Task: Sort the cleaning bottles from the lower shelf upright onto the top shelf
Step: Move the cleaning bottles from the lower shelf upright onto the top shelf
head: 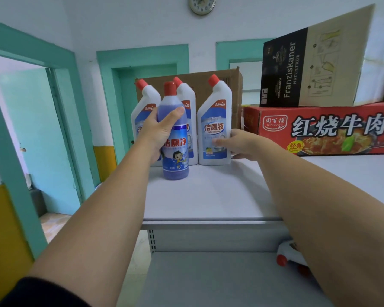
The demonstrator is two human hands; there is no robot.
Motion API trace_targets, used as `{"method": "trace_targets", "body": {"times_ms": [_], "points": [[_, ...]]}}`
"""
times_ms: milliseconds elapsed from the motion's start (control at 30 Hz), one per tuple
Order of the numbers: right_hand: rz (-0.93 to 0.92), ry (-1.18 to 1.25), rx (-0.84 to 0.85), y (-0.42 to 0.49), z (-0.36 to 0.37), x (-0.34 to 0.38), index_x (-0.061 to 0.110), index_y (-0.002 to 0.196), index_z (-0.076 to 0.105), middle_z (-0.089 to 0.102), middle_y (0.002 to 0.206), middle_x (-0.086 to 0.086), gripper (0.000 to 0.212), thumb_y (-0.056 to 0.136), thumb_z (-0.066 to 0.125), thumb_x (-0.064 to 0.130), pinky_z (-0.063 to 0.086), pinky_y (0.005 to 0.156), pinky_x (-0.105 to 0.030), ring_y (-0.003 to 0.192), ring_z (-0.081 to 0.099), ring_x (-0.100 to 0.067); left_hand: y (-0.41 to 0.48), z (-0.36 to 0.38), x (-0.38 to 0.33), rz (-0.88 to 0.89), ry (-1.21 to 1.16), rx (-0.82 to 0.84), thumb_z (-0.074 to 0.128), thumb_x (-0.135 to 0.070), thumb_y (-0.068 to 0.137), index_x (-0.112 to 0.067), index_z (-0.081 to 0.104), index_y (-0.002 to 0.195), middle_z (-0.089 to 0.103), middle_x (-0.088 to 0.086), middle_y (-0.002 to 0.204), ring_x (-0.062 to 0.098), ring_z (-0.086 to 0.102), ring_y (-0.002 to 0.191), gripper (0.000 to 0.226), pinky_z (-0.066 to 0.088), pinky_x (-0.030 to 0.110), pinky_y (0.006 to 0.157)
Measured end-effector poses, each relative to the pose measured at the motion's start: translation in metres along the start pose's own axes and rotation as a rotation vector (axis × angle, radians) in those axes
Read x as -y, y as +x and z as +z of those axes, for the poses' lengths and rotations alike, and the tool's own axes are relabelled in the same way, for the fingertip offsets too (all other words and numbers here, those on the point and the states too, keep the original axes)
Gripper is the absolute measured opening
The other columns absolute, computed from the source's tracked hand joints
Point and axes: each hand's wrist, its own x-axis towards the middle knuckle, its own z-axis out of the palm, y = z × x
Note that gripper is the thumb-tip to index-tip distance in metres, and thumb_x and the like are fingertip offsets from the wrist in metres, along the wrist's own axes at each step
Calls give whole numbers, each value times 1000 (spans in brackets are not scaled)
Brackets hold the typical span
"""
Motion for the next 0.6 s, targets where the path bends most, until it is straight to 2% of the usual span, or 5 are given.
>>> {"method": "trace_targets", "body": {"times_ms": [100, 200, 367, 500, 600], "points": [[-11, -577, -7, -13, -12, -11, 12, 127, 61, 64, 120, -5, 36, 99, 59, 35, 50, 93, -36, 106, 60, -26, -5, 4, -3, 6, -1, 12, 77, -49, 82, -23, 61, 119, 75, 7, 106, 26, 75, 95, 48, 60, 51, 86], [-3, -944, -22, -38, -22, -22, 10, 124, 65, 67, 118, -10, 34, 100, 55, 33, 53, 90, -38, 102, 63, -30, -13, 17, -9, 12, -8, 61, 77, -49, 81, -27, 62, 115, 75, 3, 100, 23, 75, 93, 44, 61, 46, 83], [44, -1067, -32, -88, -52, -35, 15, 134, 62, 60, 133, -11, 39, 101, 51, 34, 47, 102, -41, 120, 56, -34, -30, 54, -18, 32, -59, 226, 74, -37, 87, -20, 63, 114, 75, 7, 101, 26, 74, 92, 34, 62, 42, 77], [107, -1072, -88, -129, -86, -48, 12, 133, 63, 60, 136, -11, 40, 103, 48, 34, 46, 104, -40, 123, 55, -33, -44, 97, -30, 33, -78, 292, 75, -34, 88, -16, 64, 106, 72, 5, 85, 21, 72, 78, 28, 61, 38, 73], [157, -1057, -147, -162, -117, -64, 10, 131, 64, 62, 133, -12, 39, 102, 50, 32, 47, 102, -41, 121, 57, -33, -57, 140, -37, 21, -111, 379, 76, -34, 87, -12, 63, 107, 72, 7, 86, 21, 72, 78, 33, 60, 37, 72]]}}
